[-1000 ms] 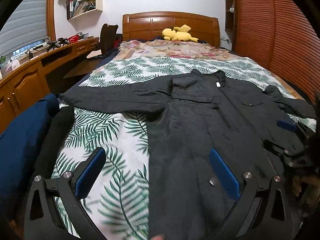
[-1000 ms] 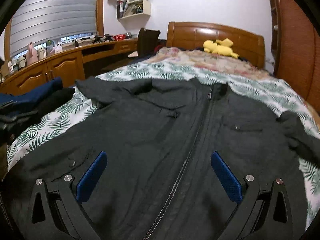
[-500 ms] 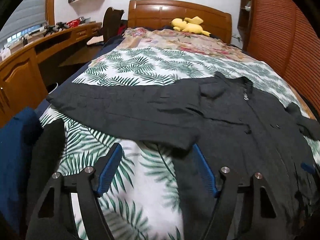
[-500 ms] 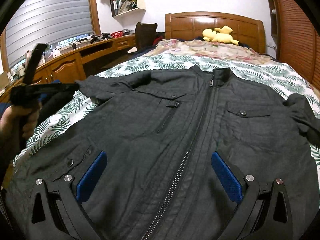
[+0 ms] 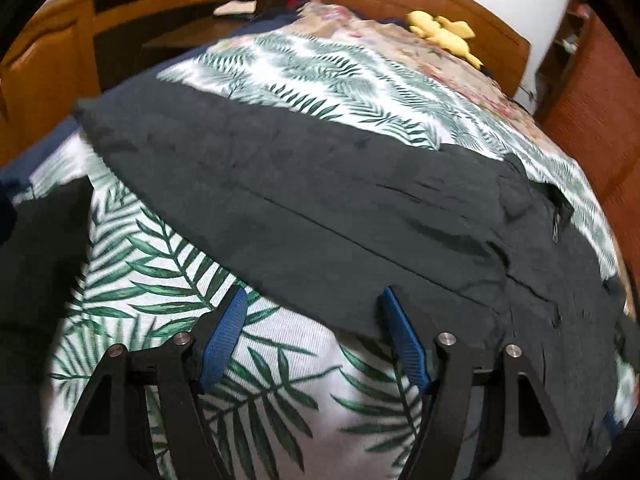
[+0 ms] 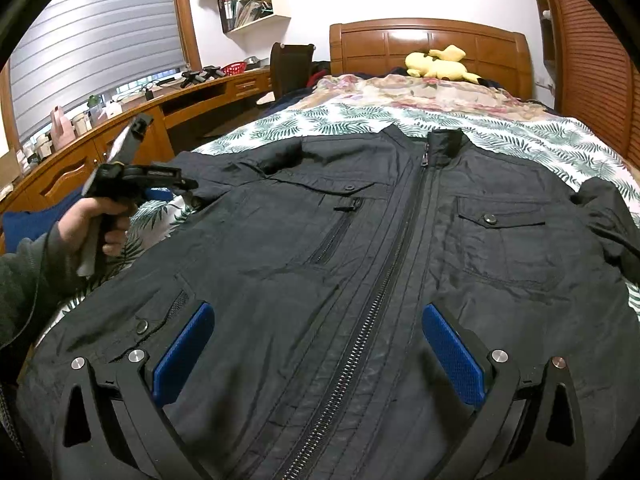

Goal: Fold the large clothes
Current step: 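Grasp the sleeve cuff with the left tool and lift it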

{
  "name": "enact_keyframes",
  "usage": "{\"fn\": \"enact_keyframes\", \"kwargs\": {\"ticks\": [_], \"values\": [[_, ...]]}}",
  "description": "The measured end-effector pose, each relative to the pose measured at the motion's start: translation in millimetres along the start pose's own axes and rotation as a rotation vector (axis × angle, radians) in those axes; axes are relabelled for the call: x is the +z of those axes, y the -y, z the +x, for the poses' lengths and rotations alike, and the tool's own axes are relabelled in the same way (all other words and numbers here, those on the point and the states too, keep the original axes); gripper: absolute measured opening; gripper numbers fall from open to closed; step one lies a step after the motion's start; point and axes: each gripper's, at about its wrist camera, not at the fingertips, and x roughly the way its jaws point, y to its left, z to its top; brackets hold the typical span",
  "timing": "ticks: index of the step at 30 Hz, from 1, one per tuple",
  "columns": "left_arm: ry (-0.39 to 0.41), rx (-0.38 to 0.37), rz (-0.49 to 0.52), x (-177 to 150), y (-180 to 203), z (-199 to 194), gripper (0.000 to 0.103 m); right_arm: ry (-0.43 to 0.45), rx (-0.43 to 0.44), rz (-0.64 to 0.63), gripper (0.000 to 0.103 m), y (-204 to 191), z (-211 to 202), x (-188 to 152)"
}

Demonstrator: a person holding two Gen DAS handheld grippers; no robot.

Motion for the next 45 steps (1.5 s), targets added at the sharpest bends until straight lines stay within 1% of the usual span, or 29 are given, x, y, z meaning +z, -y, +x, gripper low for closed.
{"fn": "enact_keyframes", "kwargs": {"ticks": [2, 3, 4, 5, 7, 10, 11, 13, 16, 18, 20, 21, 22, 24, 26, 27, 28, 29, 31, 32, 33, 36, 40, 45], "values": [[-0.004, 0.006, -0.017, 3.7, -1.0, 3.7, 0.057, -0.002, 0.002, 0.000, 0.103, -1.0, 1.0, 0.2], [-0.004, 0.010, -0.018, 5.4, -0.7, 4.1, 0.049, -0.002, 0.001, 0.000, 0.103, -1.3, 1.4, 0.1], [-0.007, 0.012, -0.019, 7.6, 0.5, 4.5, 0.038, -0.002, 0.001, 0.000, 0.103, -1.6, 1.7, 0.1], [-0.015, 0.005, -0.019, 9.6, 1.4, 5.1, 0.032, -0.002, 0.001, 0.000, 0.103, -1.5, 1.9, 0.1], [-0.032, -0.004, -0.023, 13.4, 3.9, 7.5, 0.014, -0.002, 0.001, 0.001, 0.103, -0.9, 1.1, 0.3], [-0.022, 0.022, 0.016, 17.2, 15.1, 2.7, 0.004, 0.001, 0.000, 0.001, 0.103, -2.0, 1.7, 0.2], [-0.004, 0.038, 0.049, 17.5, 25.1, -5.3, 0.004, 0.002, -0.001, 0.001, 0.103, -2.5, 2.0, 0.0], [0.032, 0.042, 0.104, 18.1, 42.3, -22.9, 0.004, 0.007, -0.002, 0.003, 0.103, -2.9, 1.6, -0.3], [0.067, 0.009, 0.187, 13.0, 75.2, -53.9, 0.004, 0.011, -0.003, 0.007, 0.103, -3.3, 1.9, -0.8], [0.095, -0.020, 0.246, 1.7, 100.8, -78.3, 0.004, 0.012, -0.002, 0.008, 0.103, -2.7, 2.7, -0.7], [0.099, -0.074, 0.311, -13.1, 122.6, -96.5, 0.004, 0.015, -0.002, 0.009, 0.103, -2.3, 2.6, -1.4], [0.096, -0.085, 0.322, -16.5, 127.4, -100.4, 0.004, 0.015, -0.002, 0.009, 0.103, -2.4, 3.0, -1.5], [0.092, -0.088, 0.333, -21.5, 130.3, -104.1, 0.004, 0.015, -0.003, 0.009, 0.103, -2.4, 3.5, -1.3], [0.080, -0.053, 0.355, -29.5, 135.4, -107.1, 0.004, 0.016, -0.004, 0.008, 0.103, -2.1, 4.3, -1.2], [0.081, -0.034, 0.370, -32.5, 133.0, -110.3, 0.011, 0.017, -0.004, 0.010, 0.103, -1.9, 4.1, -1.2], [0.085, -0.033, 0.371, -33.4, 131.1, -114.0, 0.023, 0.018, -0.004, 0.010, 0.103, -1.7, 4.6, -1.2], [0.093, -0.031, 0.370, -33.4, 128.0, -118.0, 0.032, 0.017, -0.004, 0.011, 0.103, -1.5, 5.2, -0.9], [0.110, -0.032, 0.368, -32.8, 125.6, -123.6, 0.048, 0.018, -0.005, 0.010, 0.103, -2.1, 5.2, -1.2], [0.146, -0.031, 0.360, -29.0, 119.2, -134.1, 0.072, 0.015, -0.005, 0.009, 0.103, -2.1, 5.5, -1.2], [0.159, -0.030, 0.354, -26.8, 116.6, -136.6, 0.076, 0.015, -0.005, 0.008, 0.103, -2.4, 5.8, -1.3], [0.174, -0.025, 0.346, -23.3, 111.6, -139.0, 0.079, 0.015, -0.005, 0.007, 0.103, -1.6, 5.7, -1.0], [0.174, 0.007, 0.327, -15.1, 97.4, -131.2, 0.080, 0.015, -0.005, 0.008, 0.103, -0.8, 6.3, -1.0], [0.146, 0.049, 0.278, -6.8, 72.8, -104.4, 0.080, 0.013, -0.005, 0.005, 0.103, -0.8, 6.6, -1.3], [0.090, 0.073, 0.183, -0.6, 40.1, -61.9, 0.079, 0.011, -0.005, 0.004, 0.103, -1.0, 7.0, -1.7]]}}
